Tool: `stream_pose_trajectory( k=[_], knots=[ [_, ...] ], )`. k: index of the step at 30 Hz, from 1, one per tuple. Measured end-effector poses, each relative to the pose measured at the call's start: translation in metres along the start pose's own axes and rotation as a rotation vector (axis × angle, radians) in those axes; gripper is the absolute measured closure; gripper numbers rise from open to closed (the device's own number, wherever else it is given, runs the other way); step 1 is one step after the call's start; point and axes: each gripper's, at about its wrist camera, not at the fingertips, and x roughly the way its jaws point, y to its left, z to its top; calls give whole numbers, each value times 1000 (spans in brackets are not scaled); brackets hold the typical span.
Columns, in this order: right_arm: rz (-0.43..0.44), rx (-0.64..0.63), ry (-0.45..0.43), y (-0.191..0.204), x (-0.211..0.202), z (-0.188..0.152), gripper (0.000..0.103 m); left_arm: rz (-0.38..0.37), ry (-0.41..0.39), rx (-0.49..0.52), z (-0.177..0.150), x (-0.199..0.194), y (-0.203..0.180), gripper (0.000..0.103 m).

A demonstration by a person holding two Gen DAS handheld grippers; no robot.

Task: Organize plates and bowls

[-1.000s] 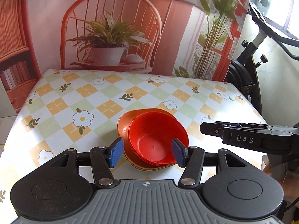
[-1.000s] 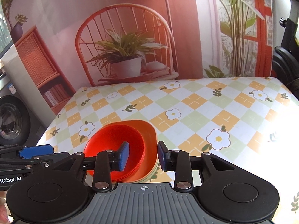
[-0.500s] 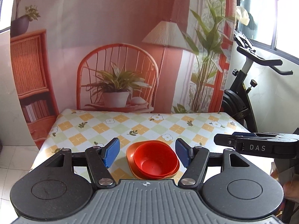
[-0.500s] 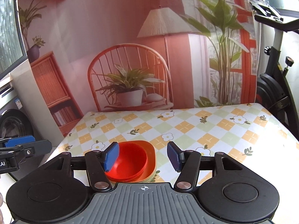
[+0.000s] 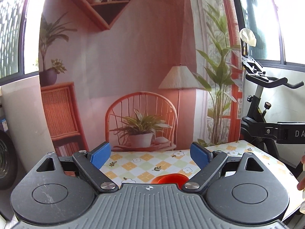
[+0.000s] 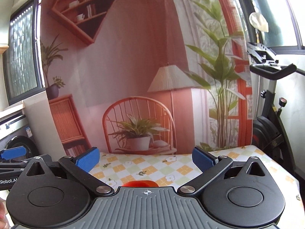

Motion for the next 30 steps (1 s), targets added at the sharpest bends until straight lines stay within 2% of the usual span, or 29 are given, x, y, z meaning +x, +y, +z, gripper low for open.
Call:
stream_pose_trajectory(
  k=[5,15,30],
  knots=[
    [-16,-34,-49,9,-25,7,0,-39,-24,-24,10,-25,-2,10],
    [-79,-80,-80,17,-55,11,0,-30,-49,-51,16,-50,-2,10],
    [-116,-63,-76,7,-64,10,0,-35,-29,-67,13,-46,-3,10]
  ],
)
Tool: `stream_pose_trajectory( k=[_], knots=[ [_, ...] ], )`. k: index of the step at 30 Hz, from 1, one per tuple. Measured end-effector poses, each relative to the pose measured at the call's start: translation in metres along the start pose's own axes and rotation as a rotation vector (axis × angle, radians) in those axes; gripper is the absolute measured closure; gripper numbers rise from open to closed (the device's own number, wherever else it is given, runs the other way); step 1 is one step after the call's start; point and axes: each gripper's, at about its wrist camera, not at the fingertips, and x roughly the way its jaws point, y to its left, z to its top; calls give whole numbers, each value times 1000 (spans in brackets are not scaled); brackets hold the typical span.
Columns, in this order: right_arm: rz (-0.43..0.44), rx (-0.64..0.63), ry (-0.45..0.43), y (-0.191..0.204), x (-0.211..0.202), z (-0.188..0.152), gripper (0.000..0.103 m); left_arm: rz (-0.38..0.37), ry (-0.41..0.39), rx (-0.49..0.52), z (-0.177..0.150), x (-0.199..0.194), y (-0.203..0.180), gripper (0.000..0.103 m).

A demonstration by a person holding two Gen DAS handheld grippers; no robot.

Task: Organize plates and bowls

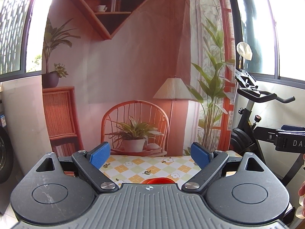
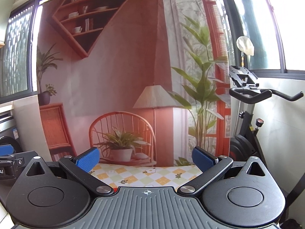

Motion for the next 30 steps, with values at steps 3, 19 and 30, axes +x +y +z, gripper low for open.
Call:
stream_pose_trajectory(
  k=[3,19,30],
  knots=[
    [3,-1,2,0,0,0,0,3,3,-2,0,0,0,10],
    [2,0,7,0,1,-3,0,8,9,-5,-2,0,0,10],
    [2,5,13,-2,2,-6,0,4,9,-2,-3,0,0,10]
  ],
)
